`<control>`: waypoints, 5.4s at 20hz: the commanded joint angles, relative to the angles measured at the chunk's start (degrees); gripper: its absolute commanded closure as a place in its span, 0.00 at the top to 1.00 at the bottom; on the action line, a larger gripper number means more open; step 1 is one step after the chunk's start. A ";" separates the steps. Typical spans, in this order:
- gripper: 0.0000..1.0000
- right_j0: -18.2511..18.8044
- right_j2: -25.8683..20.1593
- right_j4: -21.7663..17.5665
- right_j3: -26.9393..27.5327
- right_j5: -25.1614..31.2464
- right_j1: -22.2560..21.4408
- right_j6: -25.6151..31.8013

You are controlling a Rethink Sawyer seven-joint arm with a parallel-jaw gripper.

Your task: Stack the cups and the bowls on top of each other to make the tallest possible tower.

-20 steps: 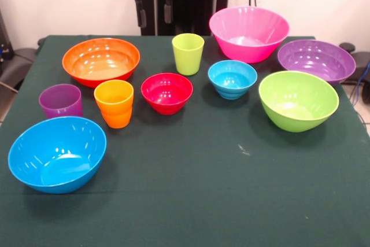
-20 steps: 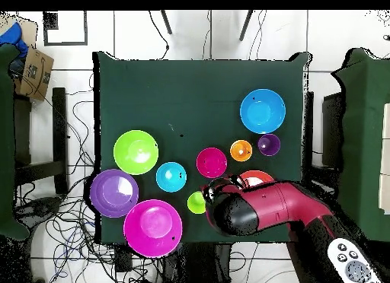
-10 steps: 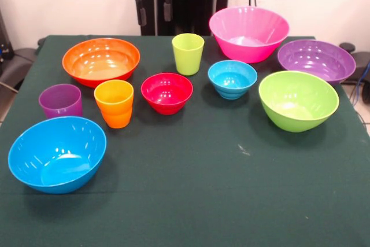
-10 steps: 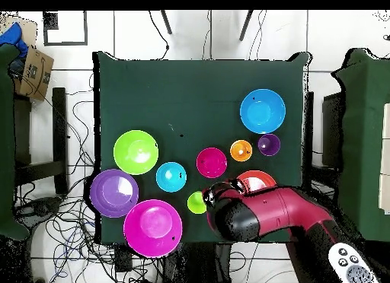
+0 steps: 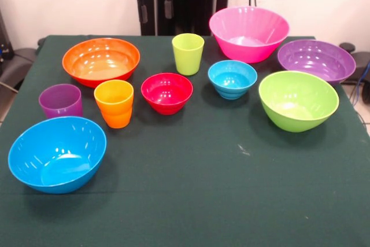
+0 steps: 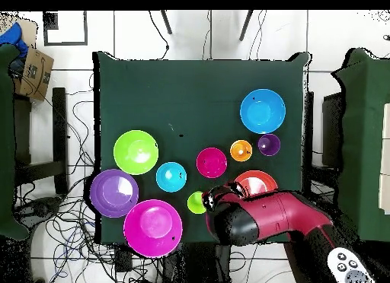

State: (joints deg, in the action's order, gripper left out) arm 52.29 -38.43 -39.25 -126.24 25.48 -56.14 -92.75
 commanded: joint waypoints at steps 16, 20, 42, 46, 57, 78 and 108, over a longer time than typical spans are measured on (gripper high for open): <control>1.00 -11.05 15.92 -10.25 -0.15 -13.44 7.98 -11.43; 1.00 -12.97 20.08 -7.88 -0.71 -14.66 8.42 -12.96; 1.00 -13.40 21.39 -4.06 -2.01 -16.86 8.35 -11.69; 1.00 -15.03 22.72 -4.64 -0.57 -19.06 10.59 -12.96; 1.00 -18.92 27.31 -4.84 2.43 -24.59 16.04 -13.72; 1.00 -21.32 31.02 -3.57 5.21 -29.45 20.46 -12.59; 1.00 -20.91 25.36 4.48 1.50 -21.58 11.21 -11.06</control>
State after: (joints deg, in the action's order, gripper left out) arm 31.36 -5.28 -39.54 -126.31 -2.48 -40.19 -97.60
